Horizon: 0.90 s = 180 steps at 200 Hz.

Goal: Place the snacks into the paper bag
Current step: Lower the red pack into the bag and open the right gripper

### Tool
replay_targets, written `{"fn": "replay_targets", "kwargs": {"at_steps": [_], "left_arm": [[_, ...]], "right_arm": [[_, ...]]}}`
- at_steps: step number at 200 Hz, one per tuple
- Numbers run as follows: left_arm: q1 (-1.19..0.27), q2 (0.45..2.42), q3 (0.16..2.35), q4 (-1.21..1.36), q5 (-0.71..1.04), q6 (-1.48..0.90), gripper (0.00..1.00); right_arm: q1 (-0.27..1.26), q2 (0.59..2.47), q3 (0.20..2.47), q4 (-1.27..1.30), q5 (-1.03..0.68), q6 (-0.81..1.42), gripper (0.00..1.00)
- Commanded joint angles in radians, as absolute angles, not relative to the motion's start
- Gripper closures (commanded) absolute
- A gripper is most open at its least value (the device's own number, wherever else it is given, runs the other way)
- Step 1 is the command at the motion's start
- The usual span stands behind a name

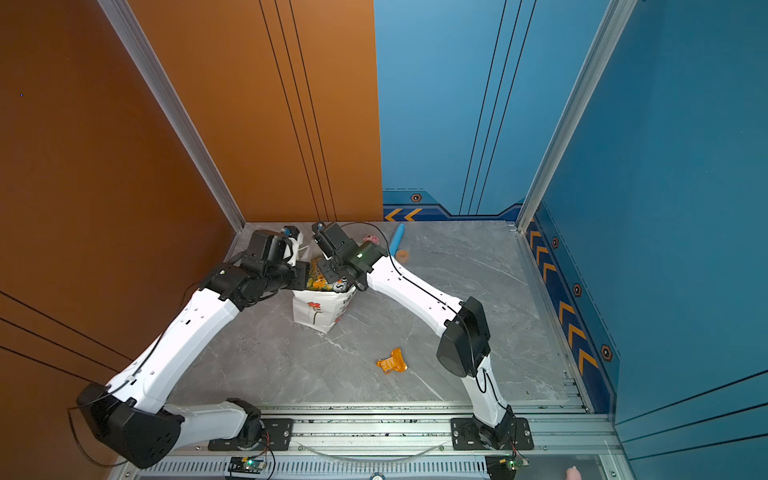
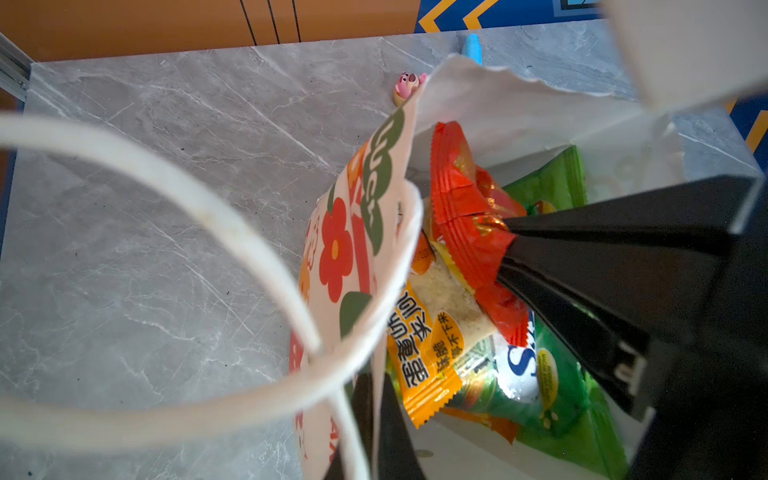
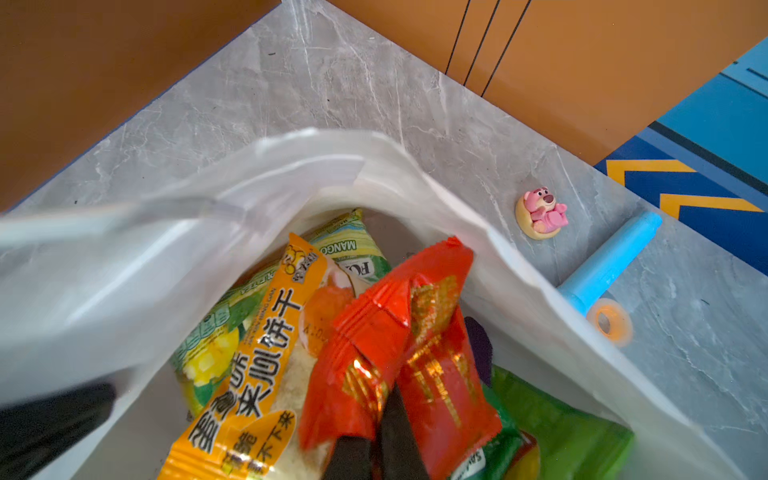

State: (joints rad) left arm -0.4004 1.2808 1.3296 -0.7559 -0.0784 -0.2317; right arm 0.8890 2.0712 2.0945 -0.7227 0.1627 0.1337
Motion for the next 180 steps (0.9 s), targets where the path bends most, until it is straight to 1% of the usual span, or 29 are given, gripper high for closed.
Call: {"fn": "replay_targets", "kwargs": {"at_steps": [1, 65, 106, 121, 166, 180], "left_arm": [[-0.398, 1.253, 1.341, -0.703, -0.080, -0.216, 1.00], [-0.398, 1.253, 1.341, -0.703, -0.080, -0.216, 1.00], [-0.398, 1.253, 1.341, -0.703, -0.080, -0.216, 1.00], [-0.398, 1.253, 1.341, -0.703, -0.080, -0.216, 1.00], [-0.396, 1.253, 1.341, -0.703, -0.081, -0.216, 1.00], [-0.396, 1.253, 1.341, -0.703, -0.082, -0.216, 1.00]], "right_arm": [[0.887, 2.120, 2.125, -0.768, 0.197, 0.127, 1.00], [0.877, 2.199, 2.200, -0.764, 0.183, 0.137, 1.00], [0.881, 2.204, 2.187, -0.746, 0.157, 0.139, 1.00], [0.882, 2.196, 2.187, -0.746, 0.158, 0.139, 0.96], [0.895, 2.143, 2.185, -0.742, 0.160, 0.148, 0.76], [0.896, 2.121, 2.185, -0.748, 0.152, 0.159, 0.71]]}}
